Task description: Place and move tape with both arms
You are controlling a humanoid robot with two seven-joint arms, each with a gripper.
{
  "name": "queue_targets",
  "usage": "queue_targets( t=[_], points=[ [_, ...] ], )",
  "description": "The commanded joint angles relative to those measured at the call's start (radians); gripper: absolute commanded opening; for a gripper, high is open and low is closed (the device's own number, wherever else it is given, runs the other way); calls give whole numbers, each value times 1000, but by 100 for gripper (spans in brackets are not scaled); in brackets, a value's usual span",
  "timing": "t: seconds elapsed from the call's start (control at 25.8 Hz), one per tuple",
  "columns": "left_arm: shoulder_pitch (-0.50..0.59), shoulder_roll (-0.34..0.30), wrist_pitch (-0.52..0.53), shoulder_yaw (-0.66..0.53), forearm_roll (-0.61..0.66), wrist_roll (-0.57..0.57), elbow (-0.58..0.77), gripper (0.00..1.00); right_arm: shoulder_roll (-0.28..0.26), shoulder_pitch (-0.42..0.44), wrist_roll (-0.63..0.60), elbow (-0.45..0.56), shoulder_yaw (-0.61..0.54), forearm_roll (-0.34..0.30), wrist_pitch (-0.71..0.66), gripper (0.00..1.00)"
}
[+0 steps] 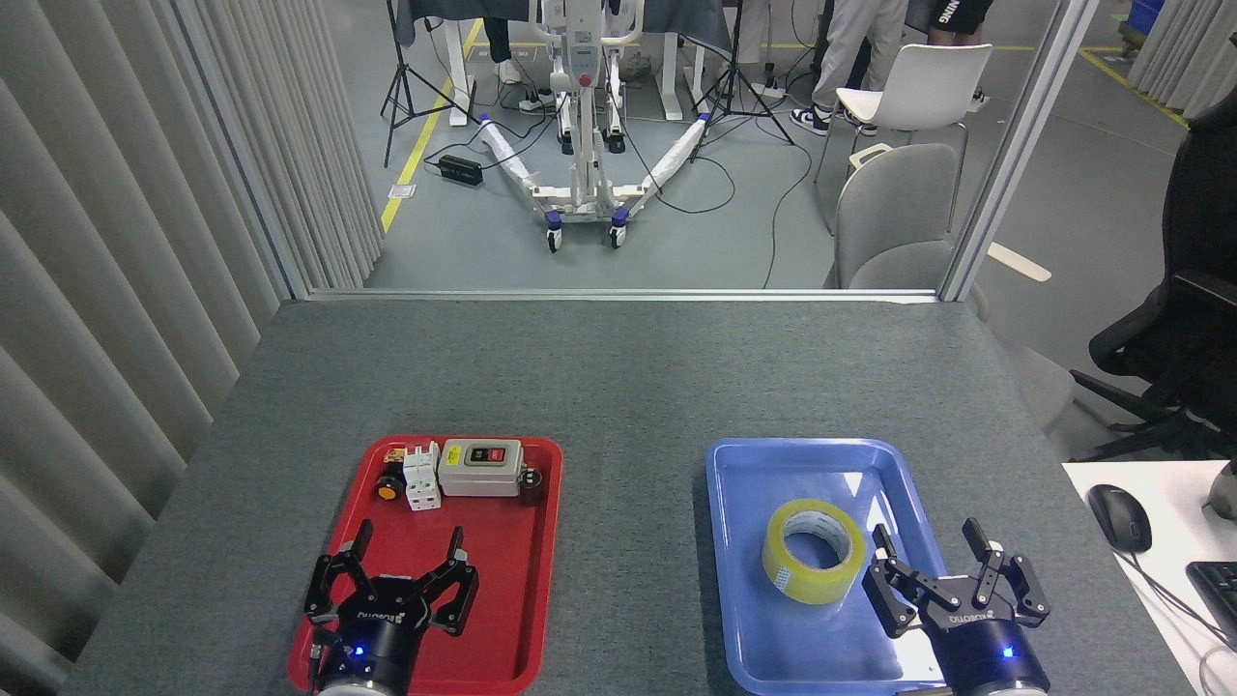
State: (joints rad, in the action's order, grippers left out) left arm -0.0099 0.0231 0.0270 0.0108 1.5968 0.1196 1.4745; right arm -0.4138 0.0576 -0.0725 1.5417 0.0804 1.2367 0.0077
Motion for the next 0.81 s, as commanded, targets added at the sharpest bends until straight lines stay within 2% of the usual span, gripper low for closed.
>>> queue_targets(
  t=[0.0, 0.15, 0.27, 0.77],
  points=[
    [1, -3, -2, 0, -2, 0, -8, 99, 3, 2, -1, 0, -4, 4, 2, 100],
    [1, -3, -4, -2, -5, 0, -13, 99, 1, 5, -24, 0, -8, 6, 2, 100],
    [1, -3, -4, -2, -8, 0, -13, 100, 4, 38, -64, 0, -53, 4, -8, 100],
    [2, -6, -4, -5, -12, 2, -13, 100, 15, 45, -61, 2, -82, -13, -2, 100]
  ],
)
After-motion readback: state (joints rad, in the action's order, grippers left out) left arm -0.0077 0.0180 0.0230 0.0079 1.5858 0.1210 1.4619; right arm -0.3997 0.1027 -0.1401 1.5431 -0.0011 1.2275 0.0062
